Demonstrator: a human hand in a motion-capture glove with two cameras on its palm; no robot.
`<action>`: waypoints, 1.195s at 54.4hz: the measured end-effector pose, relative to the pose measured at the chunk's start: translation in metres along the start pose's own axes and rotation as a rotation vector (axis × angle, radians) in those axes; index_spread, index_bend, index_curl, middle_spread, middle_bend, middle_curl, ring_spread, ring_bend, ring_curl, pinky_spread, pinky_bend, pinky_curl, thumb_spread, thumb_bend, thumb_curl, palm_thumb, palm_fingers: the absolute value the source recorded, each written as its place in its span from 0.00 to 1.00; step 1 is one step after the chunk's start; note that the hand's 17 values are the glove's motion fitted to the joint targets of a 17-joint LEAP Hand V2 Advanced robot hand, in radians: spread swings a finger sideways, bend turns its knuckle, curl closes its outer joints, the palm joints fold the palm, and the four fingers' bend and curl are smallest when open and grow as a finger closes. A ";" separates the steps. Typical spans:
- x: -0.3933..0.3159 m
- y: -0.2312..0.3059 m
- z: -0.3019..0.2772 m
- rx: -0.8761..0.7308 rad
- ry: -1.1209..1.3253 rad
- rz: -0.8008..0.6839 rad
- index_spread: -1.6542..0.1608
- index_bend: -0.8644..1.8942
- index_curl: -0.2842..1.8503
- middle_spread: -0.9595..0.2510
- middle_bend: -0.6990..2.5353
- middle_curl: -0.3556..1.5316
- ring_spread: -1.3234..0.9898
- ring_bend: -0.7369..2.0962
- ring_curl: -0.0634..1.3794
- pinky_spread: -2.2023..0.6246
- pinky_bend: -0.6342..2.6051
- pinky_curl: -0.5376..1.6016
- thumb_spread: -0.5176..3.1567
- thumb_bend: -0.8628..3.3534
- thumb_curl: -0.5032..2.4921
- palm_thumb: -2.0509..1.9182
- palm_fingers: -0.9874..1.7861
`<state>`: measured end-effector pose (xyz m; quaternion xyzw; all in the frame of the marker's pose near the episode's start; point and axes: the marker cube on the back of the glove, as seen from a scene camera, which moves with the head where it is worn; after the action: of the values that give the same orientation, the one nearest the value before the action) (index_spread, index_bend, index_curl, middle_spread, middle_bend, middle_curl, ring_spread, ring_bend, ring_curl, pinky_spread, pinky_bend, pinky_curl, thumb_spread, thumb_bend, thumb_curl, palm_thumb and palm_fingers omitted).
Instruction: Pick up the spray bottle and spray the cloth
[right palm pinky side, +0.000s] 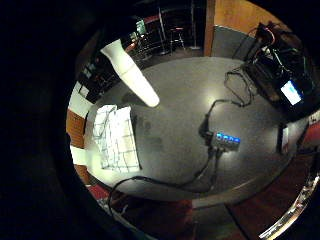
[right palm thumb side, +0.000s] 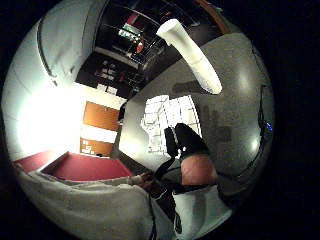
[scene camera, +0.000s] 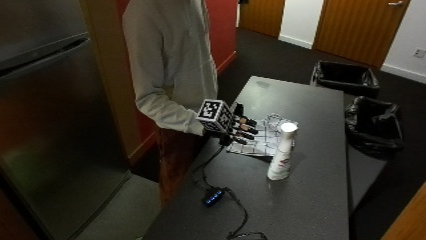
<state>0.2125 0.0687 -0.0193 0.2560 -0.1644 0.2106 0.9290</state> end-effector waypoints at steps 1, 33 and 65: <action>0.001 -0.002 0.002 0.000 -0.005 0.000 0.71 0.35 0.23 0.76 0.31 0.36 0.57 0.39 0.24 0.86 0.31 0.41 0.41 0.20 0.30 0.70 0.44; 0.001 -0.126 0.079 0.003 -0.404 0.060 0.74 0.36 0.22 0.72 0.31 0.38 0.53 0.41 0.25 0.82 0.31 0.41 0.39 0.20 0.30 0.69 0.46; -0.041 -0.194 0.145 -0.088 -0.639 0.083 0.77 0.38 0.29 0.66 0.33 0.40 0.50 0.46 0.29 0.75 0.27 0.41 0.36 0.21 0.31 0.74 0.79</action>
<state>0.2416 -0.1740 0.0028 0.2620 -0.4670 0.1502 0.8311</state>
